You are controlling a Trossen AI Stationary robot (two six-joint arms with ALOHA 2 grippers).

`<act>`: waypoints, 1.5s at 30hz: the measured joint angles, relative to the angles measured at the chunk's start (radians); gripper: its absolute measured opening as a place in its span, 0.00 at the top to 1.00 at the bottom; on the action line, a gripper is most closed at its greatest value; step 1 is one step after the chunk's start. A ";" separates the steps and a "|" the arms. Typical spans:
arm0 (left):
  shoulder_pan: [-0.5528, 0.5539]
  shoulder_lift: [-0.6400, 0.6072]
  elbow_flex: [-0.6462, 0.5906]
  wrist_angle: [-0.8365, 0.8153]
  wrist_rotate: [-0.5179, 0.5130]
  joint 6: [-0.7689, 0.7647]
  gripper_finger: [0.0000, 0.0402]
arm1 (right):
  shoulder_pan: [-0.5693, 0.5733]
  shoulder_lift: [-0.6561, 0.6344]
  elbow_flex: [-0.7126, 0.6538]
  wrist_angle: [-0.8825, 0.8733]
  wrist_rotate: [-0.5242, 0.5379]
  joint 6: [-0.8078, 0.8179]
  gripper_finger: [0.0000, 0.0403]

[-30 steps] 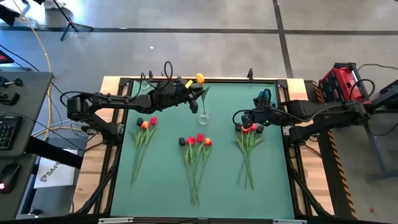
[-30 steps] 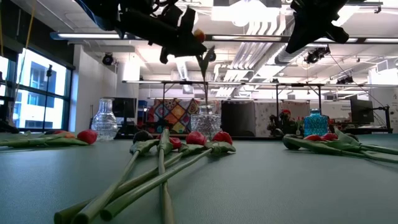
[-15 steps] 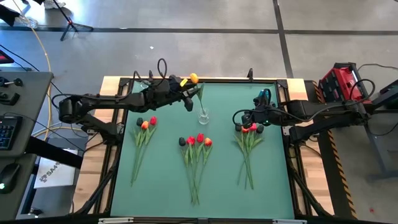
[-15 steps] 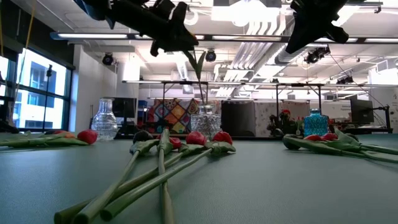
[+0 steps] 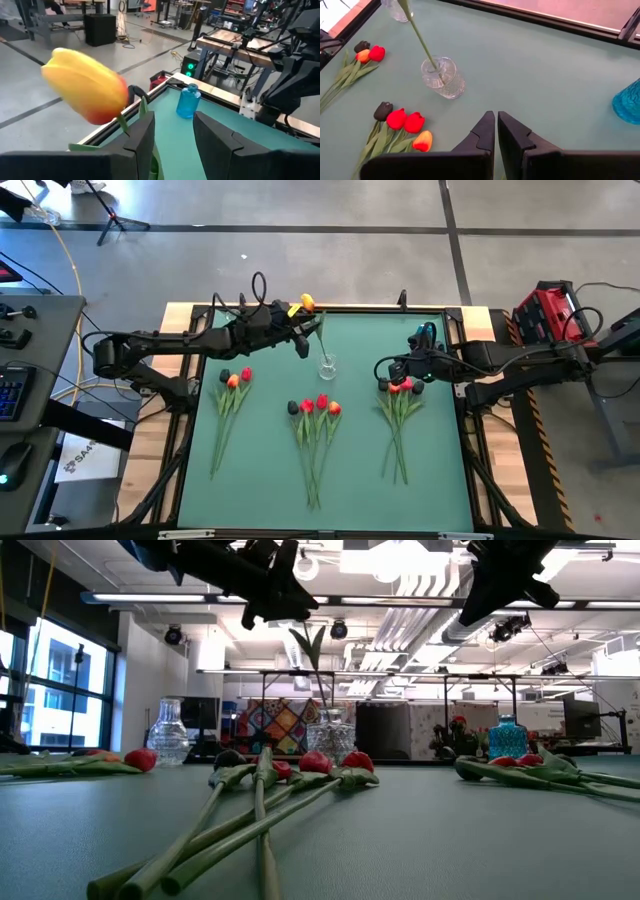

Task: Sort flowers into vase by color
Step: Put the orange tulip into the right transparent vase

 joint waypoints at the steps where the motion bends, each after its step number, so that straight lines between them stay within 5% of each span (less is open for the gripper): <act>1: 0.000 0.000 0.000 0.001 0.009 -0.001 0.69 | -0.003 0.000 0.000 0.000 0.000 -0.005 0.97; 14: -0.087 -0.097 0.065 -0.497 0.074 -0.017 0.70 | -0.048 0.000 0.000 0.000 -0.003 -0.022 0.97; 29: -0.204 -0.182 0.014 -0.952 -0.095 -0.345 0.70 | -0.073 0.000 0.000 0.001 -0.008 -0.042 0.97; 37: -0.242 -0.203 -0.212 -0.812 0.004 -0.598 0.70 | -0.073 0.000 0.000 0.001 -0.008 -0.043 0.97; 45: -0.303 -0.100 -0.274 -0.608 0.015 -0.690 0.70 | -0.073 0.000 0.000 0.002 -0.036 -0.028 0.97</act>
